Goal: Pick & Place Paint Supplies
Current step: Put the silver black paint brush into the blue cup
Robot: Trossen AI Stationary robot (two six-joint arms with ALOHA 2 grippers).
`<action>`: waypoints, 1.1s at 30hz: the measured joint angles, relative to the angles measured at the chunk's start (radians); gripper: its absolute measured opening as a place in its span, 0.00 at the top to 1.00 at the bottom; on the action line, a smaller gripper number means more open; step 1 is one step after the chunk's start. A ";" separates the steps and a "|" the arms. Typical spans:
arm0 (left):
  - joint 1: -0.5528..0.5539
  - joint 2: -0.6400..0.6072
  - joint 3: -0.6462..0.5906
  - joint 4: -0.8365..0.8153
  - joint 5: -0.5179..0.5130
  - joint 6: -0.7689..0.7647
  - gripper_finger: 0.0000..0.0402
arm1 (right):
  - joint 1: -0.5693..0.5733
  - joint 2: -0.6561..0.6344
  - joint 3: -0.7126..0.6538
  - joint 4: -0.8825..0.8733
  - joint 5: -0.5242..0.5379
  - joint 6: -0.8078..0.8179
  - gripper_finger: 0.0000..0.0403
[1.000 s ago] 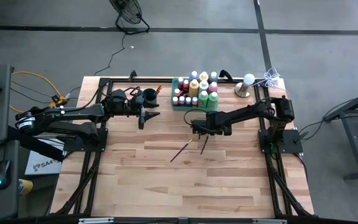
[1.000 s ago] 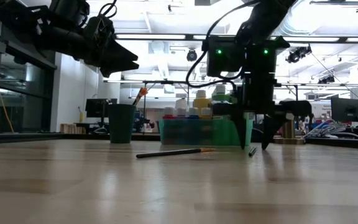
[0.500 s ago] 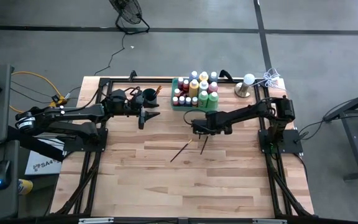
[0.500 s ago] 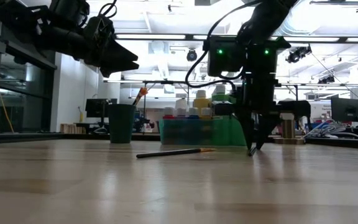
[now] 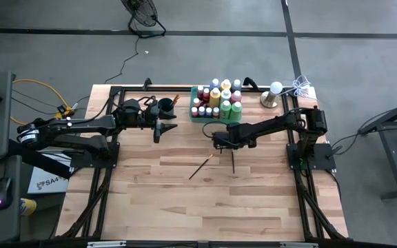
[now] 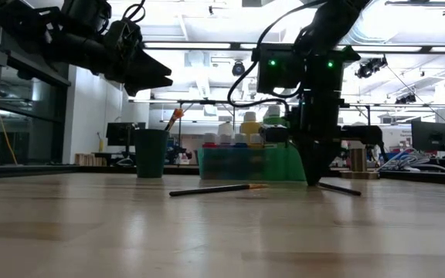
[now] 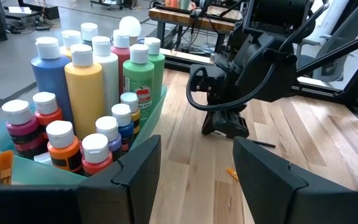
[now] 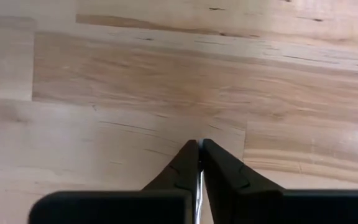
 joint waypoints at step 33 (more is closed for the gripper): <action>0.000 0.000 0.000 0.053 -0.011 -0.052 0.51 | 0.079 -0.306 0.000 0.992 0.329 -1.245 0.99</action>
